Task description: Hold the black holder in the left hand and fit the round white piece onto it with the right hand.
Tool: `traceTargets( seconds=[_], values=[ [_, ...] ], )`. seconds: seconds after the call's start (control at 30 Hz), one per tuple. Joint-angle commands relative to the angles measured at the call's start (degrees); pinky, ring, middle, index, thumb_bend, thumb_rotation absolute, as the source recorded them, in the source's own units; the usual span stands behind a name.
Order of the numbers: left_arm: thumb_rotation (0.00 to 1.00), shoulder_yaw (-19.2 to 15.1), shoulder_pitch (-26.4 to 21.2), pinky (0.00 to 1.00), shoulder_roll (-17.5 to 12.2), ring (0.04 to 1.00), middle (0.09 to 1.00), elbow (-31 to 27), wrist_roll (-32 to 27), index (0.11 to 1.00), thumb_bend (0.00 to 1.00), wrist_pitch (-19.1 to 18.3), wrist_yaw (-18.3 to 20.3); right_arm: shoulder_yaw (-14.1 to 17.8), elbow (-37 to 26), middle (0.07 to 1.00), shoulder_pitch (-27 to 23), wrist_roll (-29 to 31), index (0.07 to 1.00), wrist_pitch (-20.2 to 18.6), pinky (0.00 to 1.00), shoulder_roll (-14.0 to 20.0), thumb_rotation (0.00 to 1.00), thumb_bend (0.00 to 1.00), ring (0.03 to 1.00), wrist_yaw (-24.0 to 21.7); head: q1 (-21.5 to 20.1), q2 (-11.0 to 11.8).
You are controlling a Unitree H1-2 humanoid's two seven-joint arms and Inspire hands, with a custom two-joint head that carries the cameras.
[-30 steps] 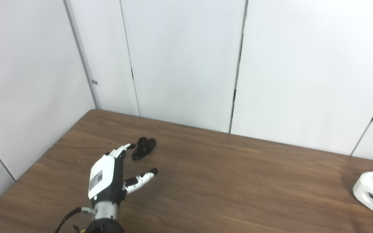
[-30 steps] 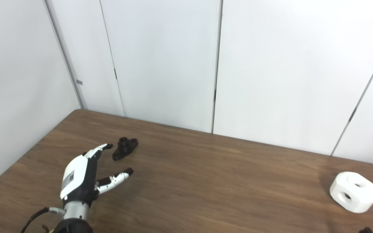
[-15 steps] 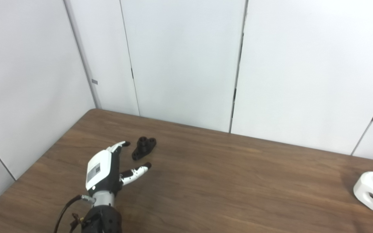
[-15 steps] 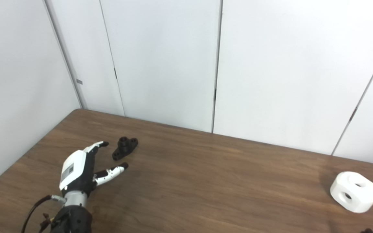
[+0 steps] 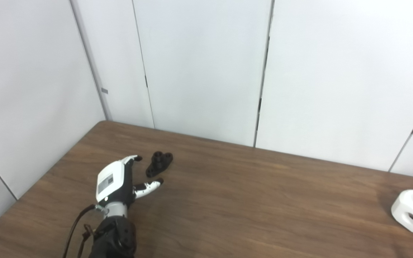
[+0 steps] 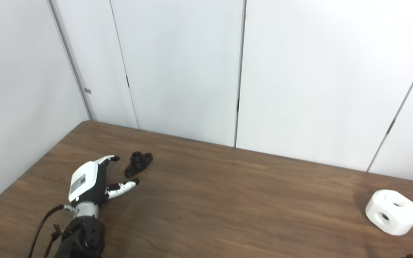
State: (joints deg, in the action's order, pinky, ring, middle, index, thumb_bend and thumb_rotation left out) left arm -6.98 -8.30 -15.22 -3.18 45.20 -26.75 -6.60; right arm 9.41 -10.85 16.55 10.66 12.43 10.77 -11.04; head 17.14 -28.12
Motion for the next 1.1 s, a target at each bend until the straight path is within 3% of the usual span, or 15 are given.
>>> traceTargets(
  seconds=[0.0, 0.67, 0.87, 1.07],
  values=[
    [0.35, 0.2, -2.9, 0.94, -1.9, 0.909, 0.877, 0.5, 0.8, 0.781, 0.81, 0.2, -2.1, -1.4, 2.7, 1.000, 2.9, 0.6, 1.000, -0.4, 1.00, -1.4, 1.00, 0.68, 1.000, 0.0, 0.0, -0.1],
    [0.36, 2.7, -8.8, 0.94, -4.1, 0.912, 0.870, 9.3, -1.3, 0.675, 0.80, 0.1, -3.4, -2.1, 1.8, 1.000, 3.3, 0.5, 1.000, -0.9, 1.00, -1.7, 1.00, 0.69, 1.000, 0.8, -0.9, -0.4],
    [0.32, 2.4, -10.2, 0.95, -4.0, 0.916, 0.864, 11.4, -1.8, 0.665, 0.81, 0.0, -4.2, -2.0, 1.7, 1.000, 3.4, 0.6, 1.000, -1.1, 1.00, -1.7, 1.00, 0.69, 1.000, 1.0, -1.0, -0.4],
    [0.34, 1.3, -11.2, 0.94, -3.7, 0.920, 0.865, 12.0, -1.1, 0.670, 0.80, -0.1, -2.4, -1.9, 1.2, 1.000, 3.4, 1.3, 0.994, -1.9, 1.00, -1.9, 1.00, 0.70, 1.000, 1.3, -1.0, -0.6]
  ],
)
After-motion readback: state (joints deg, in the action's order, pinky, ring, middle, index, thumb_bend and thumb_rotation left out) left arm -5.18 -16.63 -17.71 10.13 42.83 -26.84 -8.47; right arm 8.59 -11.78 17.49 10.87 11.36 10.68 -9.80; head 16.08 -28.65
